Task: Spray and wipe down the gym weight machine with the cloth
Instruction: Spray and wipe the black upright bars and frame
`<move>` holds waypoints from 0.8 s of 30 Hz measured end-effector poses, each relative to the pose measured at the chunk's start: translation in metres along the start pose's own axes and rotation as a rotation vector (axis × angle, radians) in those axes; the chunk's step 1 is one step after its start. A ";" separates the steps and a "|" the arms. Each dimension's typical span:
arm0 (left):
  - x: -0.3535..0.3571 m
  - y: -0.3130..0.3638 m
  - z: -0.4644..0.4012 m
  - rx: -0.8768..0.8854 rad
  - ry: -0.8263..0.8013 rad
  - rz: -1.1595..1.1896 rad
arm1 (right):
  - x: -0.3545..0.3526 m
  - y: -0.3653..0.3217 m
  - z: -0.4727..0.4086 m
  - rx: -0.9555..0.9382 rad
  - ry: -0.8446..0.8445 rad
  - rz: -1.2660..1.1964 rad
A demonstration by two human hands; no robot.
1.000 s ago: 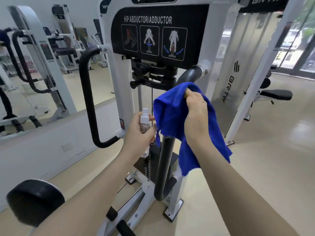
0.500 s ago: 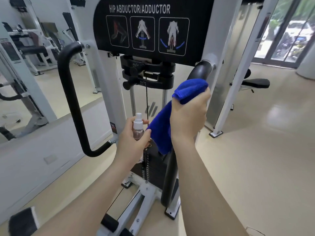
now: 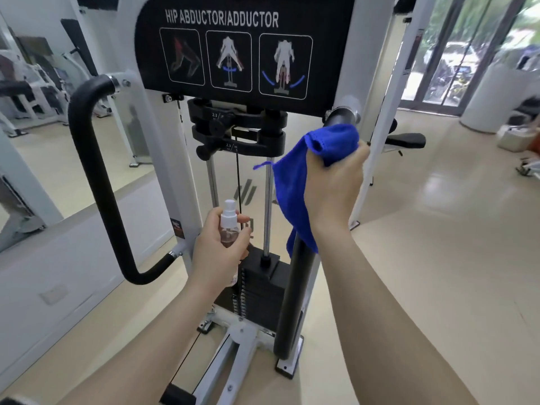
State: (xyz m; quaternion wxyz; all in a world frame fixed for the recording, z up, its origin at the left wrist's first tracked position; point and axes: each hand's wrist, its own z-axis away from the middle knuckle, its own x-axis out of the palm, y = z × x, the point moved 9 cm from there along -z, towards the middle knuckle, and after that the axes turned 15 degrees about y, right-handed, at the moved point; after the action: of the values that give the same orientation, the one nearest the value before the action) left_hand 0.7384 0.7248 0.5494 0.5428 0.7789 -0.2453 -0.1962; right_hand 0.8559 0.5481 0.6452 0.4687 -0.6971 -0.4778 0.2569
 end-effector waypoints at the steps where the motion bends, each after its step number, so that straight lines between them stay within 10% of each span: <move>1: -0.001 -0.004 0.001 -0.010 -0.004 0.000 | -0.002 0.004 0.008 -0.057 0.024 0.028; 14: -0.023 -0.035 0.039 -0.075 -0.070 -0.034 | -0.011 0.001 0.017 -0.263 0.023 0.401; 24: -0.032 -0.071 0.062 -0.134 -0.082 -0.055 | -0.027 0.107 0.084 0.014 -0.200 0.528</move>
State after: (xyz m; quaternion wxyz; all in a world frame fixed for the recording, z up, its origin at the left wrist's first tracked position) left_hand 0.6888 0.7181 0.4636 0.5776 0.7385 -0.2324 -0.2587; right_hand 0.8224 0.5471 0.5109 0.3408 -0.7654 -0.3221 0.4409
